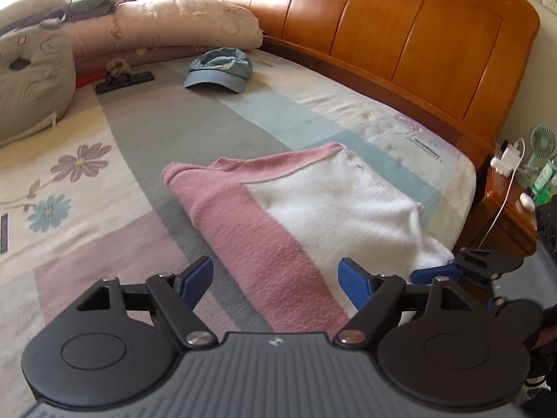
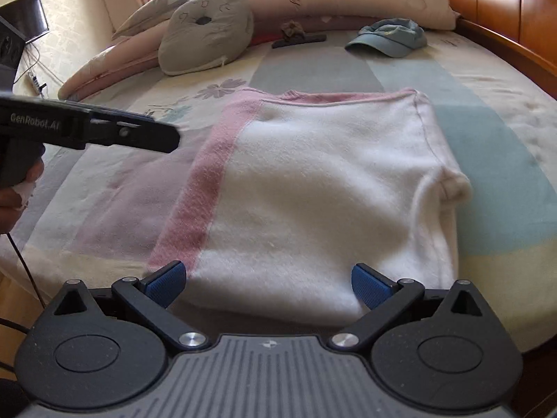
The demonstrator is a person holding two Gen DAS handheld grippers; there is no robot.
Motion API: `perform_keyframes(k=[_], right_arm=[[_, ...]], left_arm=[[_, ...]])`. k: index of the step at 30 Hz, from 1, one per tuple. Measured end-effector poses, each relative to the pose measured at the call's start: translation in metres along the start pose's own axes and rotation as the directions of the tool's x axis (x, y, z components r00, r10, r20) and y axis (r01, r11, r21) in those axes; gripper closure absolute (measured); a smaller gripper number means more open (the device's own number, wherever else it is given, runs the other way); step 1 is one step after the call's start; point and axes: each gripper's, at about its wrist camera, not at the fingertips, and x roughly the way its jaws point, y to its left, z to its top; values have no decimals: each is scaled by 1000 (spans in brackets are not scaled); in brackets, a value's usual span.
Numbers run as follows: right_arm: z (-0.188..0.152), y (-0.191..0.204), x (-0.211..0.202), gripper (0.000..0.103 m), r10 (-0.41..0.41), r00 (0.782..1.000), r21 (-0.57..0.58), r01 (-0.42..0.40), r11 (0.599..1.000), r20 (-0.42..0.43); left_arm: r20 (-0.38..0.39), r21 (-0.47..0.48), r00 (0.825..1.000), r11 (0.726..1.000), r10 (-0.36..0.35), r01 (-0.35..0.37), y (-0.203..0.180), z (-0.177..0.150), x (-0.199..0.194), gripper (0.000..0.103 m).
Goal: Fold clothes
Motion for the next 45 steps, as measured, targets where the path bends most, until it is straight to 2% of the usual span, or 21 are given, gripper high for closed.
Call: perform_keyframes(k=[4,8,11,13,15,19,23,28,31,34,37,39,41,45], right_arm=[[17,-5,-20,0,-12,997,-13,13,1000,73],[46,-9,-18,0,-123,983,-99,137,986,134],[56,-17,4,0,-154,980,-159,174,972,128],[56,-27,21,0,-167,982,-133,178,975,89],[46,-36,29,0,-183,981,-112,190,975,70],[29,-38,23,0,-205,974,-126,217,968,101],[26,-50,21,0,-199,975,-58,206,977,97],[34,-53,15,0,-171,979,-9,173,985,110],[41,-52,8,0,-148,981,3,149,989,125],[52,-46,-1,0,-103,982,-18,107,994,160],[58,-46,10,0,-78,986,-26,83,996,145],[55,-53,26,0,-88,992,9,88,996,85],[53,-56,24,0,-110,990,17,109,994,92],[59,-75,3,0,-36,993,136,20,991,110]], left_arm=[[52,-29,997,998,-61,62,10,10,1,24],[92,-20,989,992,-119,122,10,27,17,24],[99,-35,981,984,-169,174,9,34,37,24],[87,-64,980,980,-181,187,13,34,53,24],[12,-121,991,984,-131,132,20,28,76,24],[-7,-134,995,986,-100,98,21,25,84,25],[50,-68,992,990,-118,122,5,39,75,24],[4,-58,1000,998,-20,20,2,33,101,24],[23,-57,999,998,-39,40,-3,39,86,24],[41,-91,996,992,-82,85,0,38,82,21],[-17,-114,1000,993,-10,9,4,31,102,22],[-14,-122,1000,992,-17,15,3,34,94,21],[-11,-141,1000,990,-23,21,4,37,84,21],[29,-229,997,971,-69,73,16,33,61,21]])
